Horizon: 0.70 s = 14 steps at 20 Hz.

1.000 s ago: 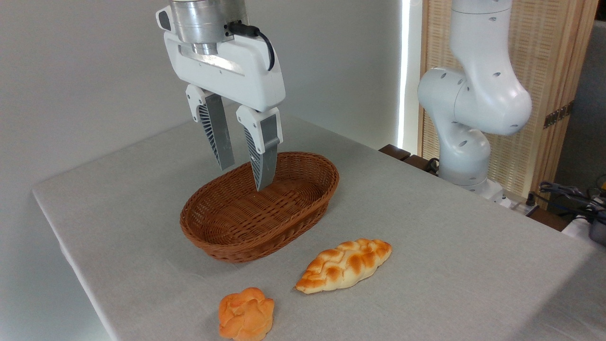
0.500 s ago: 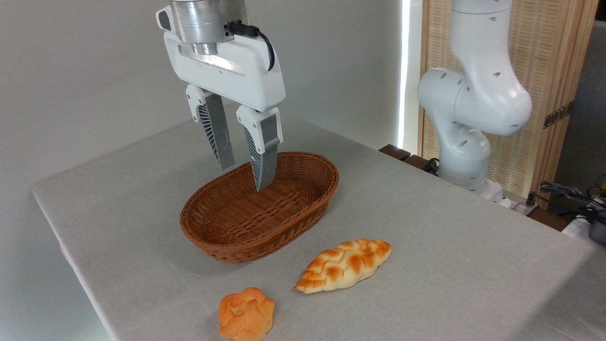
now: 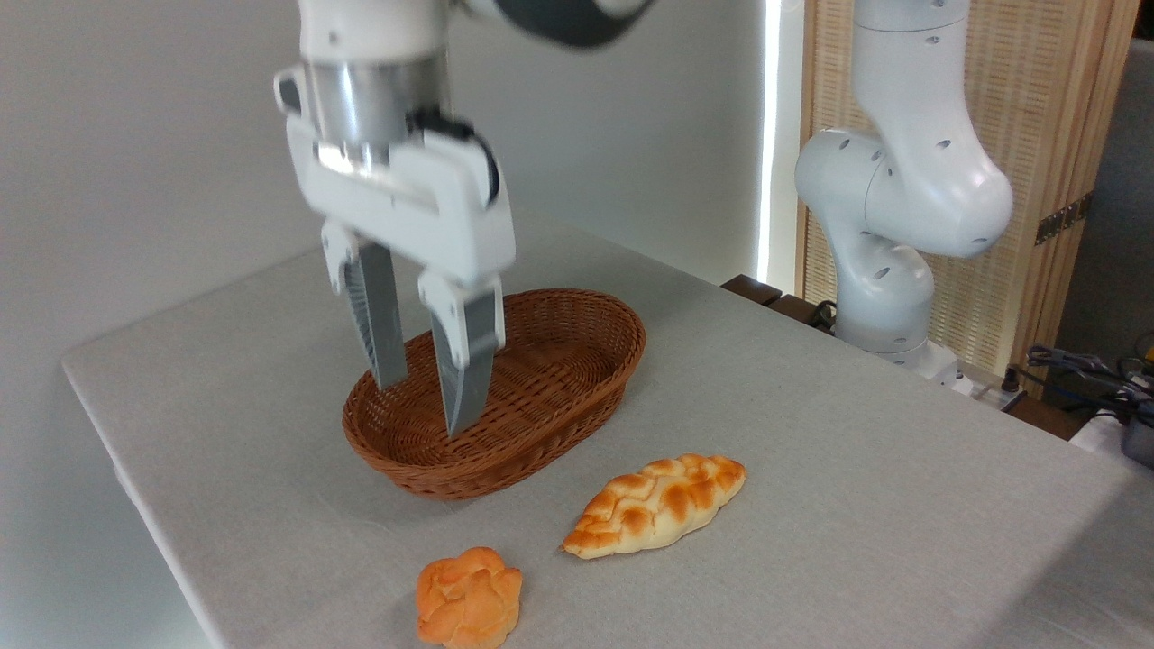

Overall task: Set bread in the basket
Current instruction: 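Move the open gripper down onto the small orange bun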

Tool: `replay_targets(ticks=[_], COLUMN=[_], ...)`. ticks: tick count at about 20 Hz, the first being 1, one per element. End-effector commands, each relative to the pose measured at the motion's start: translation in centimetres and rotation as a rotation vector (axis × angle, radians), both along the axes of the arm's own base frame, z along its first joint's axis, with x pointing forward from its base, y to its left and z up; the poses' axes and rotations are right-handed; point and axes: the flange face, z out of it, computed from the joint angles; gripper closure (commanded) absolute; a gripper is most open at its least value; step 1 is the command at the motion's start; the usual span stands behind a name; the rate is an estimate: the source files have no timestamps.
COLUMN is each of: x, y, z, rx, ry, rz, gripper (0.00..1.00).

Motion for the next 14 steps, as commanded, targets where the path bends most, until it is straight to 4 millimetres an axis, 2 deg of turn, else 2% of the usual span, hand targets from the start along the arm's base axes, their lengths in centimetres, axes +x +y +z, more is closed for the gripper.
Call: replay_targets(ticks=[1, 3, 4, 8, 9, 14], x=[2.3, 3.0, 3.0, 3.1, 3.0, 4.0], y=[0.6, 0.9, 2.0, 3.0, 3.4, 2.9], z=[-6.0, -8.3, -8.8, -9.7, -10.7, -14.7], rx=[-0.009, 0.002, 0.010, 0.052, 0.069, 0.070], ry=[0.011, 0.031, 0.039, 0.054, 0.073, 0.104], rz=[0.035, 0.034, 0.042, 0.014, 0.011, 0.012], gripper=[0.00, 0.00, 0.00, 0.00, 0.00, 0.00])
